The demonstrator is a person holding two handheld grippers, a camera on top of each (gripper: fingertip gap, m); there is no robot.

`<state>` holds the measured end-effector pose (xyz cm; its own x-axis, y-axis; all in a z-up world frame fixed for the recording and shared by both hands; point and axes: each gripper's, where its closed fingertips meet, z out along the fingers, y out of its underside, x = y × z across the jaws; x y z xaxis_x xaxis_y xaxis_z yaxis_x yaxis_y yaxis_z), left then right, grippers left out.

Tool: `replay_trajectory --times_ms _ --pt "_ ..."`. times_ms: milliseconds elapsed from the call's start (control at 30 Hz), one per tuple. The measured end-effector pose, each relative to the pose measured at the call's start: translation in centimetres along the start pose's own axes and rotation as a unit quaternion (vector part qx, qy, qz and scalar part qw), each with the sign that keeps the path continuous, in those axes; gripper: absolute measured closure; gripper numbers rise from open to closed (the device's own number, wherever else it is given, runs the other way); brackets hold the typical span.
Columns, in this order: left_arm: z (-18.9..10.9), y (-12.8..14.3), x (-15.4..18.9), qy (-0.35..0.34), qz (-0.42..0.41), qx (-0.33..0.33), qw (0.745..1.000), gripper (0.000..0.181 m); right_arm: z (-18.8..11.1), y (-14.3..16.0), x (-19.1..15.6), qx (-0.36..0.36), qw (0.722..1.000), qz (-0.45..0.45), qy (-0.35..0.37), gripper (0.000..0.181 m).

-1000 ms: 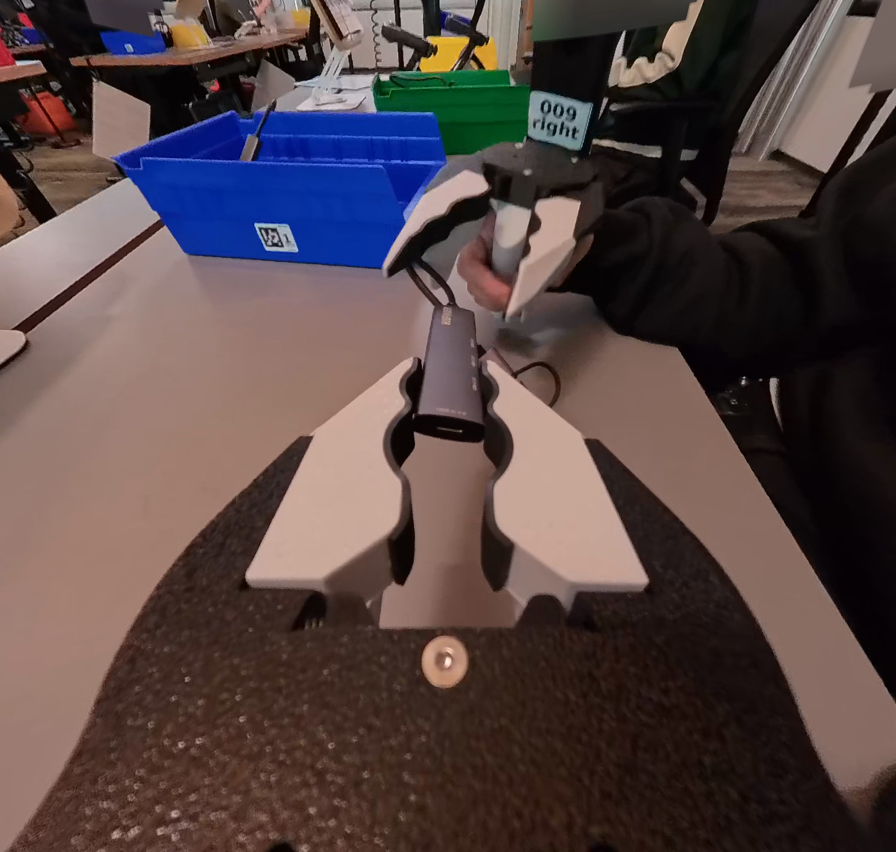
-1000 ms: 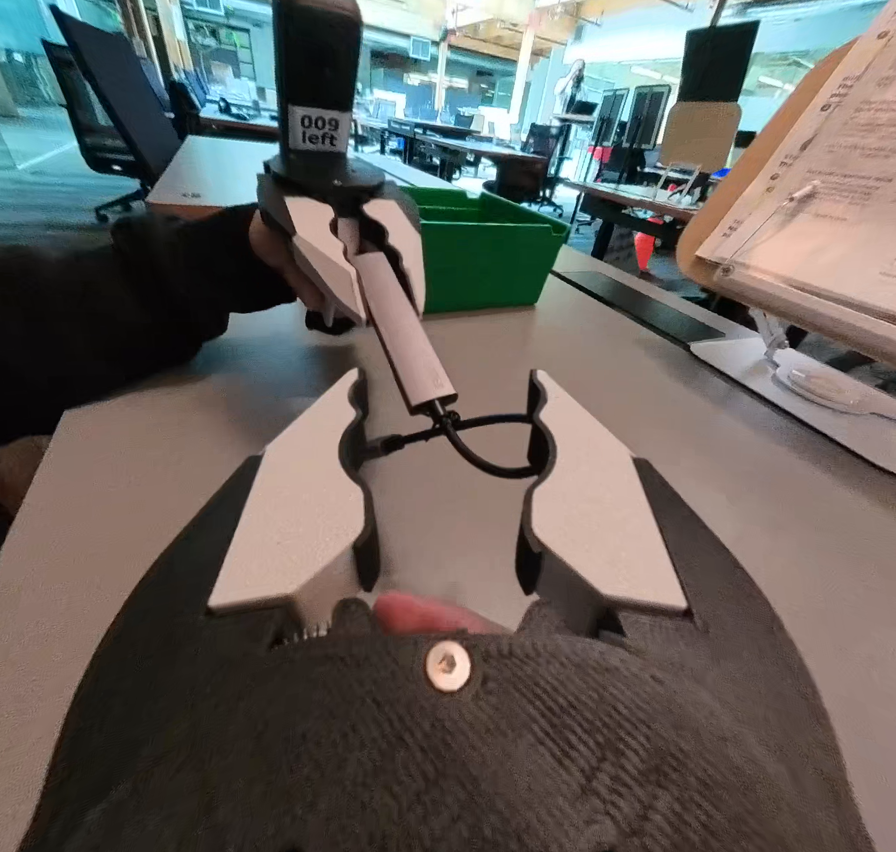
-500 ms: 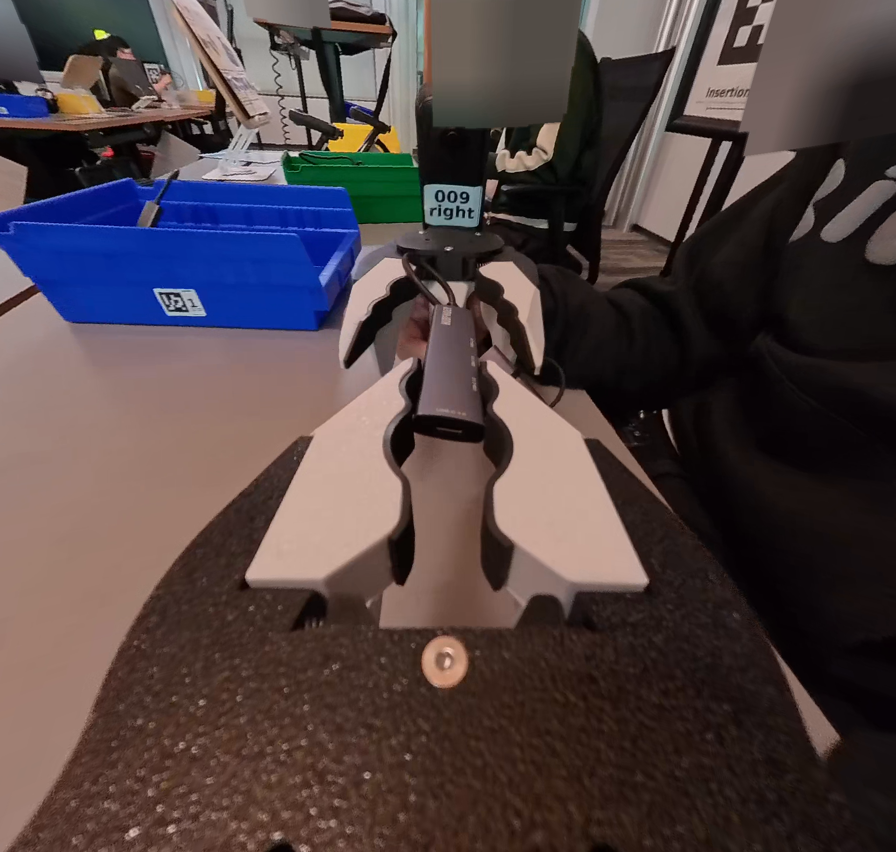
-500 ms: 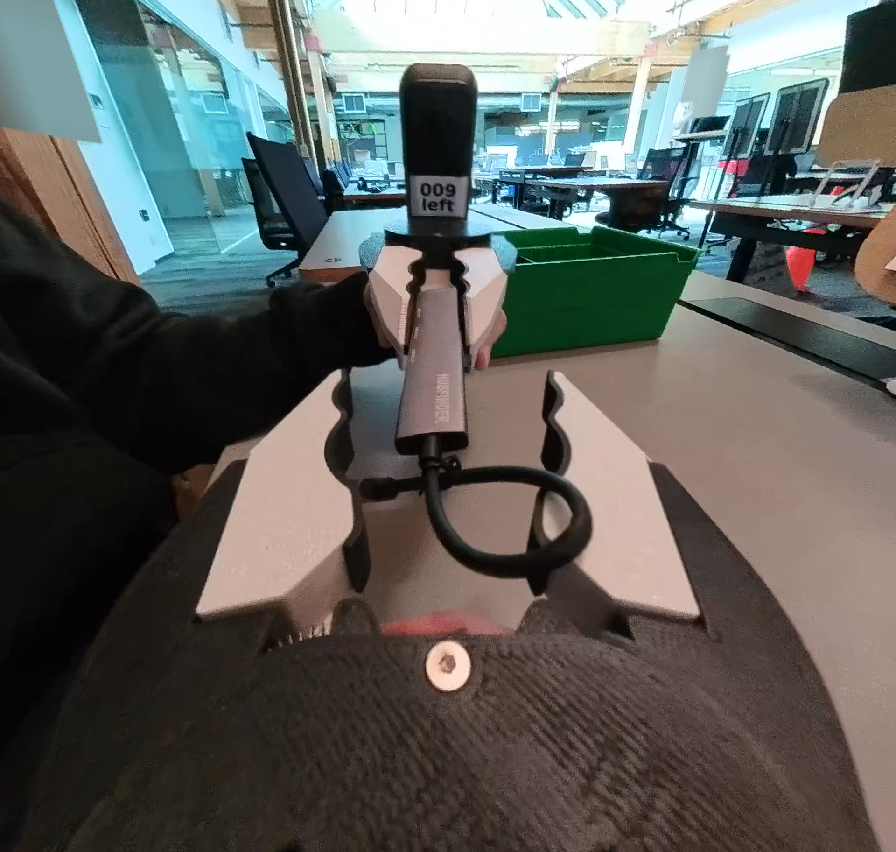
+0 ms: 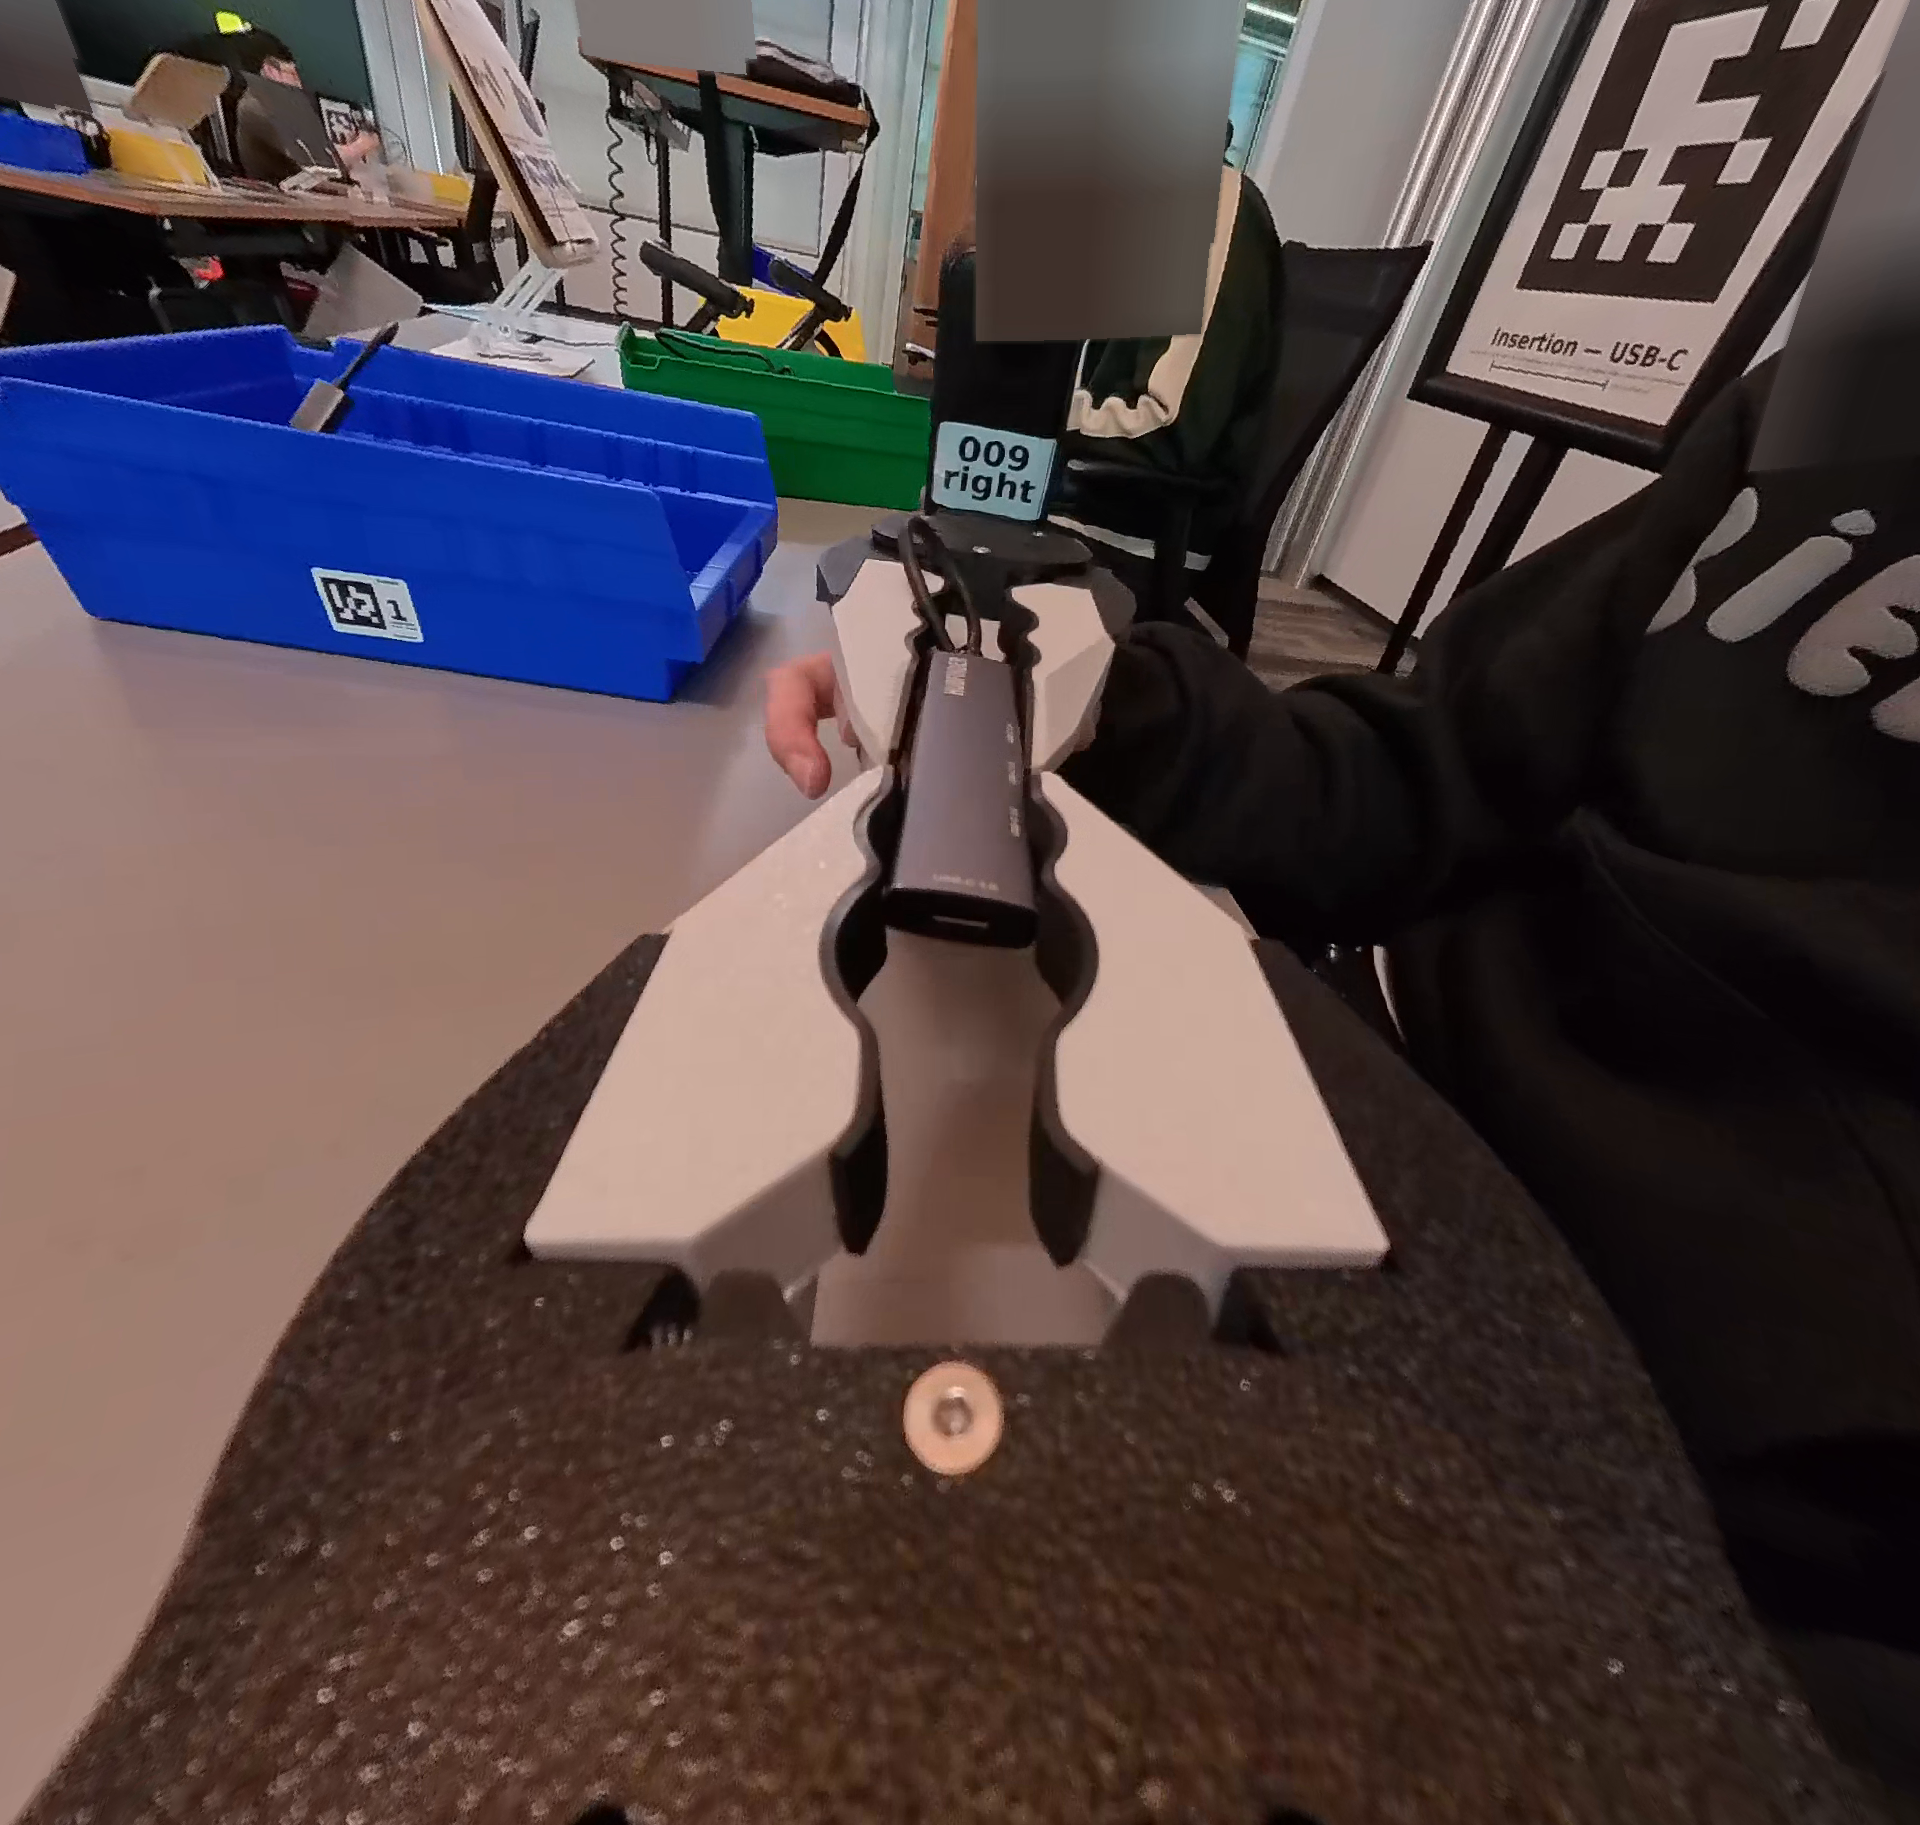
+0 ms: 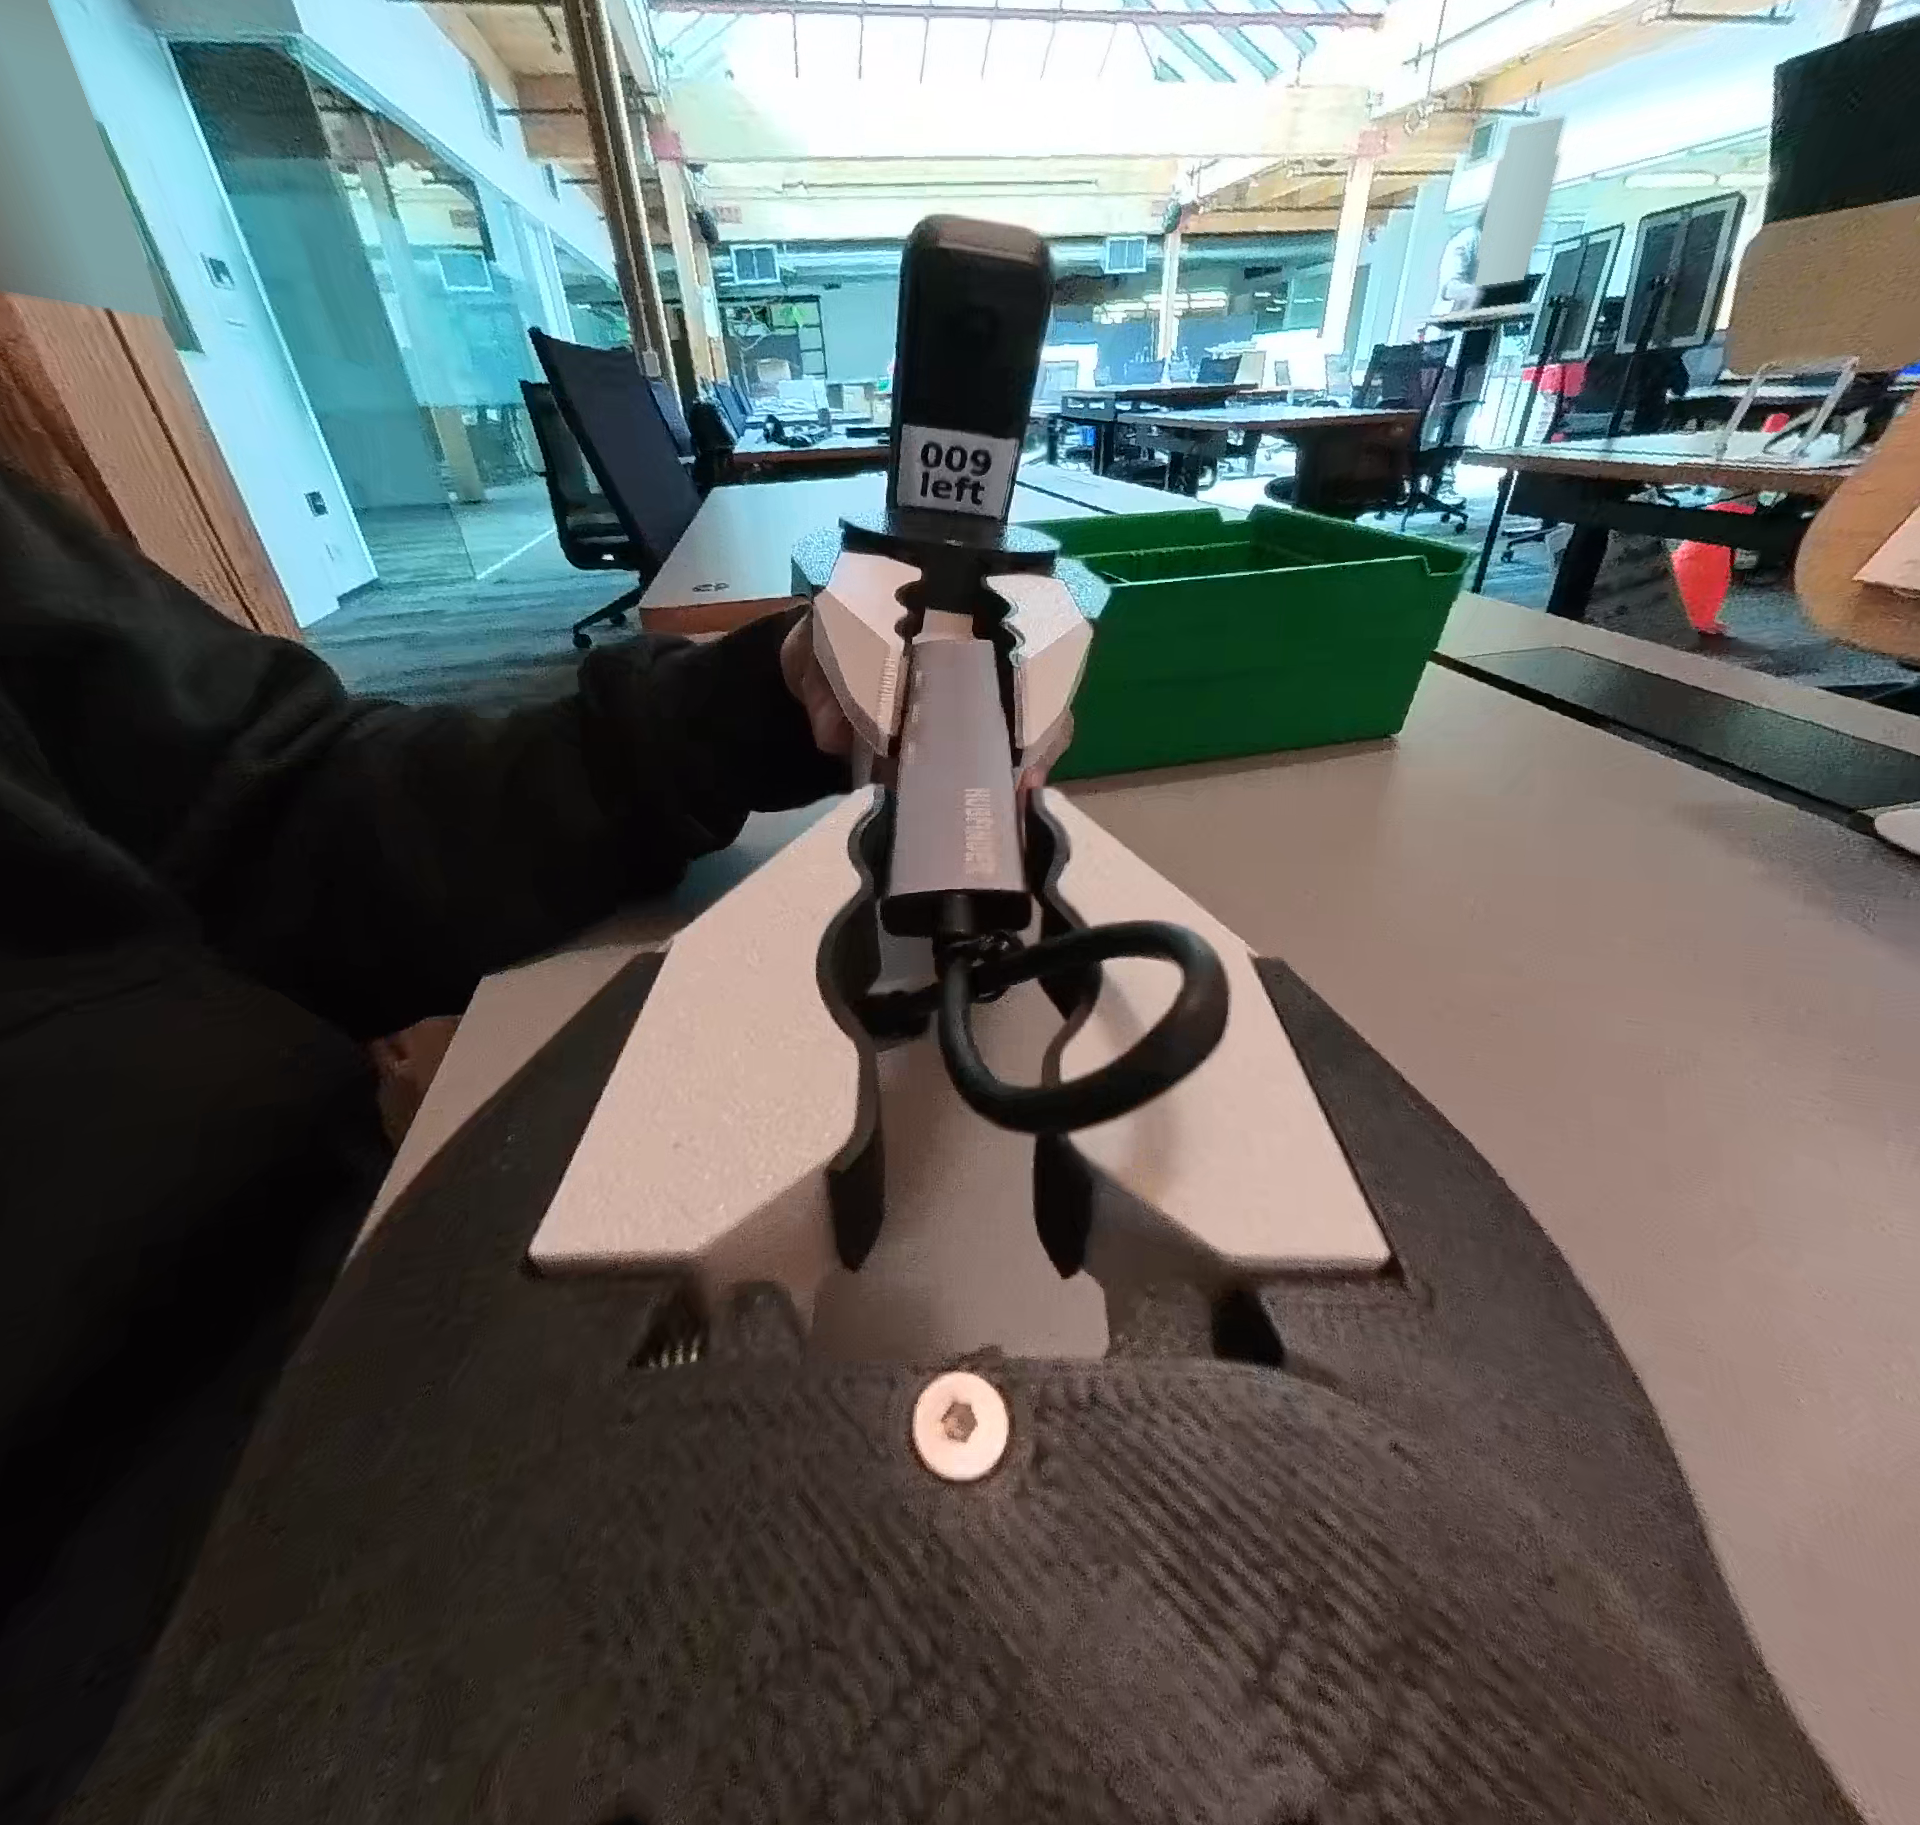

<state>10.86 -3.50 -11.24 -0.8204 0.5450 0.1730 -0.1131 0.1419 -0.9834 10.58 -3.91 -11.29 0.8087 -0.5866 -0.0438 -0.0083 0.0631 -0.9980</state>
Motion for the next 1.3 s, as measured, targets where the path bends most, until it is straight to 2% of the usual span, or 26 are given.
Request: replay_trajectory --times_ms 100,233,333,700,833,933,1000,1100,1200,1300 --pt "0.0 0.0 -0.1 0.001 -0.002 0.004 1.000 0.160 0.0 -0.1 0.0 0.001 1.000 0.002 0.001 0.159" --pt "0.0 -0.3 -0.1 0.003 -0.006 0.015 1.000 0.160 0.2 -1.4 0.0 0.044 0.999 0.025 0.006 0.159" --pt "-0.1 0.0 -0.2 -0.003 -0.001 0.004 1.000 0.160 0.3 -0.7 0.2 0.014 1.000 0.021 0.010 0.159" --pt "-0.1 -0.7 -0.5 -0.007 -0.015 0.024 1.000 0.159 0.2 -1.3 0.6 0.023 0.999 0.019 0.031 0.159" --pt "-0.8 -2.9 -2.7 -0.103 -0.004 0.068 0.992 0.144 -1.1 -2.1 2.4 0.049 0.995 0.035 0.080 0.158" --pt "-3.4 -6.9 -3.1 -0.187 0.028 0.124 0.974 0.146 -2.8 -2.6 4.3 0.076 0.988 0.064 0.121 0.158" --pt "-5.7 -8.9 -3.4 -0.262 0.035 0.134 0.955 0.149 -3.5 -2.9 5.0 0.089 0.983 0.075 0.141 0.158" --pt "-9.2 -9.9 -3.6 -0.368 0.033 0.103 0.924 0.150 -3.7 -2.9 5.3 0.094 0.981 0.086 0.143 0.158" --pt "-12.9 -8.9 -3.9 -0.465 0.017 0.028 0.885 0.150 -3.6 -2.7 5.6 0.090 0.980 0.090 0.154 0.159" --pt "-18.2 -7.6 -3.7 -0.576 0.011 -0.049 0.816 0.149 -4.0 -2.5 6.3 0.085 0.976 0.081 0.181 0.159"
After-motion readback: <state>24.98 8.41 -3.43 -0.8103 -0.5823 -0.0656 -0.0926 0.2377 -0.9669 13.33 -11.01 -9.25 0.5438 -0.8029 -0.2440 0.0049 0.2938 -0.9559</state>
